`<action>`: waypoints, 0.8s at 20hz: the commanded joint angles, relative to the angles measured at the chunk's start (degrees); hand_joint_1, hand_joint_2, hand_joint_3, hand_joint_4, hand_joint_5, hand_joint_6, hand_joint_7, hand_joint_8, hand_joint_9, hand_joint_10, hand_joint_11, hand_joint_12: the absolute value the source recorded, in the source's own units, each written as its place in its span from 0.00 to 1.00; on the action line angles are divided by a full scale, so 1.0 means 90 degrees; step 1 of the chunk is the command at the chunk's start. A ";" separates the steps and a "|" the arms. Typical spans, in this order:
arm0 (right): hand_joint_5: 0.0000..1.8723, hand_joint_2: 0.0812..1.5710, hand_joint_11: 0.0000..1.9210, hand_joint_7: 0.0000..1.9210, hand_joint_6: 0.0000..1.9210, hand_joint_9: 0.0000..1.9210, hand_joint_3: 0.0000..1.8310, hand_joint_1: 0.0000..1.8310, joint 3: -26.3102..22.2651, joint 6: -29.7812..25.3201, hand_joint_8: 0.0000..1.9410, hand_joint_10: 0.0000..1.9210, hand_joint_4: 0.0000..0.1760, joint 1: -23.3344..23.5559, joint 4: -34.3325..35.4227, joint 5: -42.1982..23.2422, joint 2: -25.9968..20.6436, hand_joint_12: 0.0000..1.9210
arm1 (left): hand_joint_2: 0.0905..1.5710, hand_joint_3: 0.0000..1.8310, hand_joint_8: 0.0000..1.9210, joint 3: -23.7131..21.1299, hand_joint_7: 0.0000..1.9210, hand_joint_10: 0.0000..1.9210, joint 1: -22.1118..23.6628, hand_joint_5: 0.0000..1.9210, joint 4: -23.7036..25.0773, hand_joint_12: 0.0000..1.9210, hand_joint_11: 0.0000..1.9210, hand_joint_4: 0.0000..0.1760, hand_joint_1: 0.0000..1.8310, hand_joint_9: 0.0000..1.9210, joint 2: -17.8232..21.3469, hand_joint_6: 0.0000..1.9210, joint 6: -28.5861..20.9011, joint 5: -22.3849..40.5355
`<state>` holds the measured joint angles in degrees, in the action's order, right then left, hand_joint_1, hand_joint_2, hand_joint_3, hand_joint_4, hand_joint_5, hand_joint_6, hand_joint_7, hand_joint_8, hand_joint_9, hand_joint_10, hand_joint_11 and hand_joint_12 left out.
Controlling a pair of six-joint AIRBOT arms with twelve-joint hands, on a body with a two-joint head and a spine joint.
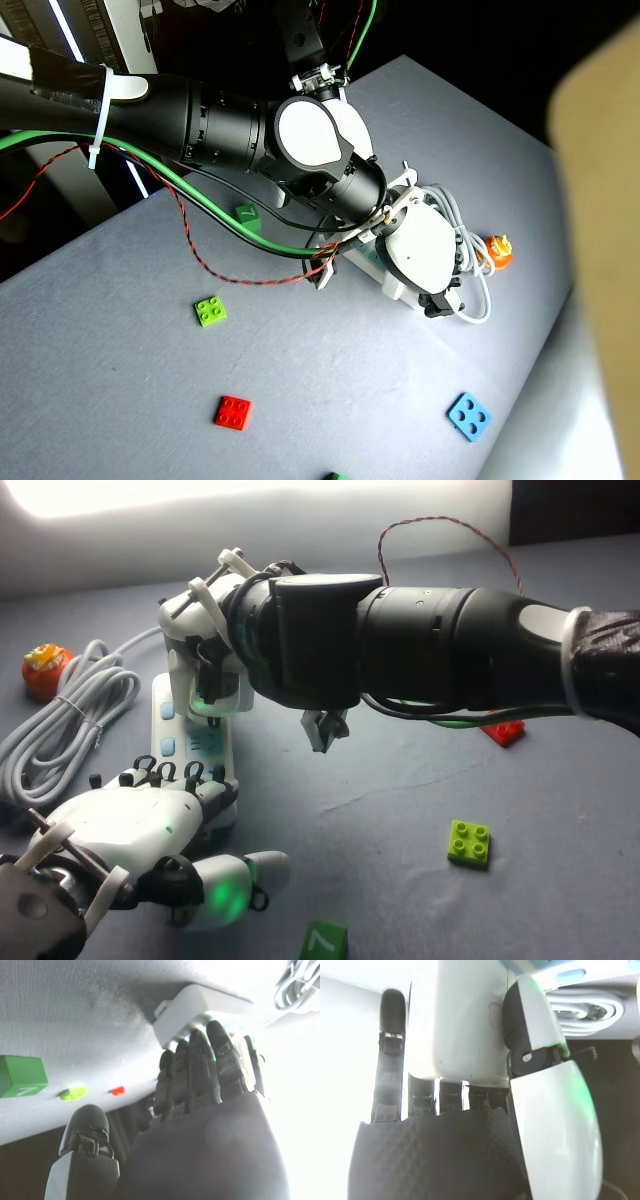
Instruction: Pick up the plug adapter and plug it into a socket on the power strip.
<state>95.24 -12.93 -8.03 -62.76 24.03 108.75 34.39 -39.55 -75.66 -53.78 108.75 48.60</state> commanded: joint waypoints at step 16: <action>0.16 0.59 0.00 0.21 0.00 0.20 0.00 0.46 -0.2489 -0.0819 0.01 0.01 0.00 0.0614 -0.1675 -0.0233 -0.2057 0.45 | 0.79 0.00 0.02 0.0270 0.31 0.02 0.0566 0.26 -0.0010 0.42 0.00 0.00 0.00 0.25 0.0184 0.02 -0.0024 -0.0295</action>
<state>71.50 -20.05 -3.01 -75.94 22.79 89.23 36.77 -34.50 -77.23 -52.34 108.60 44.64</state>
